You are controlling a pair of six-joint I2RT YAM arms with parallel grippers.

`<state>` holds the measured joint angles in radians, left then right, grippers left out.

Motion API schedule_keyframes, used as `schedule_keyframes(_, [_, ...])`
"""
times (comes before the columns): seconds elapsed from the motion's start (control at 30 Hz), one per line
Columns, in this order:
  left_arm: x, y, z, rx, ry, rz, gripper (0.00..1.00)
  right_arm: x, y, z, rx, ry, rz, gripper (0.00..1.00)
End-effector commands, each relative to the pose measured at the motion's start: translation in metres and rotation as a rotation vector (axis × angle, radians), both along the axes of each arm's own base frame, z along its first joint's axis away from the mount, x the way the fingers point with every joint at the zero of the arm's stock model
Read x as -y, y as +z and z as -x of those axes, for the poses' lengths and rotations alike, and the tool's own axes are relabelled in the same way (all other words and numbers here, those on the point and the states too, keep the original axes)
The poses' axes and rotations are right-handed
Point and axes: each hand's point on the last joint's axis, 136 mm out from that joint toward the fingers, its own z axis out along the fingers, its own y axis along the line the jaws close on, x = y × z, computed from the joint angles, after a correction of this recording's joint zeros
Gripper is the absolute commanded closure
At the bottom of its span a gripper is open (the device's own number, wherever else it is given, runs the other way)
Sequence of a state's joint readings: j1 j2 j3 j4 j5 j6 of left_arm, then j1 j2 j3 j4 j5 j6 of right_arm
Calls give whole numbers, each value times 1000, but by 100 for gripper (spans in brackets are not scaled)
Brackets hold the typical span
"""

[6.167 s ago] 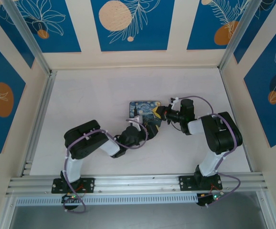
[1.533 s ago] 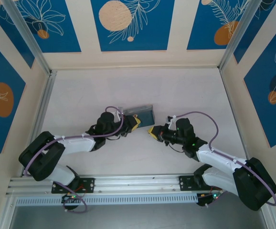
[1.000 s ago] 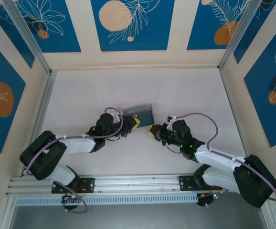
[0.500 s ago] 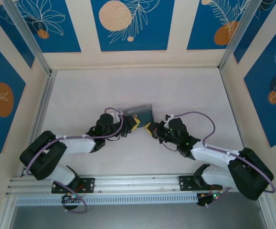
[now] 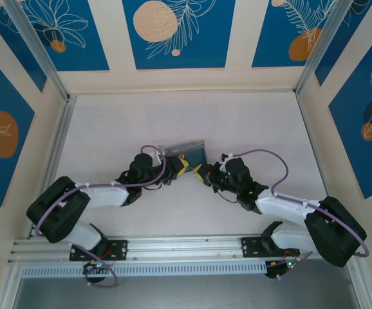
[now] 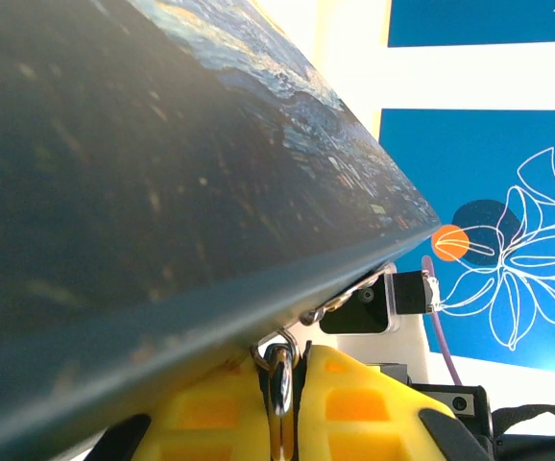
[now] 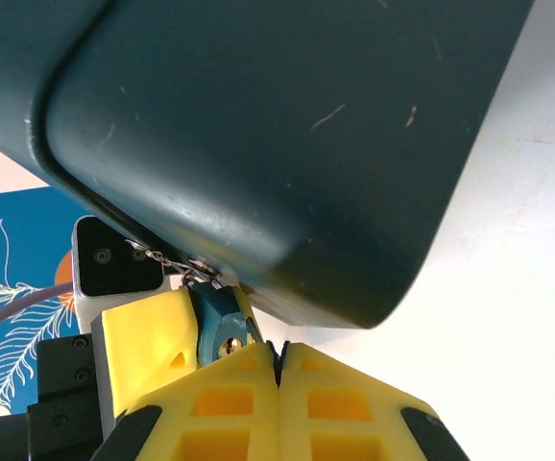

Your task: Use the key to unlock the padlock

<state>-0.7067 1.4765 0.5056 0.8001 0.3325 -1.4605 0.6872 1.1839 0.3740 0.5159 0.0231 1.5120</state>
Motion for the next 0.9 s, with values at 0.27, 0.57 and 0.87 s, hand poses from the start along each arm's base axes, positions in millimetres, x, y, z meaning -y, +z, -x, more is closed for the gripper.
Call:
schedule_keyframes(0.27, [-1,13,-4,60,9,33,100,-8,23,-8,50,-8,-41,100])
schedule_keyframes(0.57, [-3,9,-4,56,12,22,100,-9,28,-8,58,-4,-44,100])
schedule_keyframes(0.87, [-3,7,-4,53,15,15,100,-10,33,-9,67,1,-47,100])
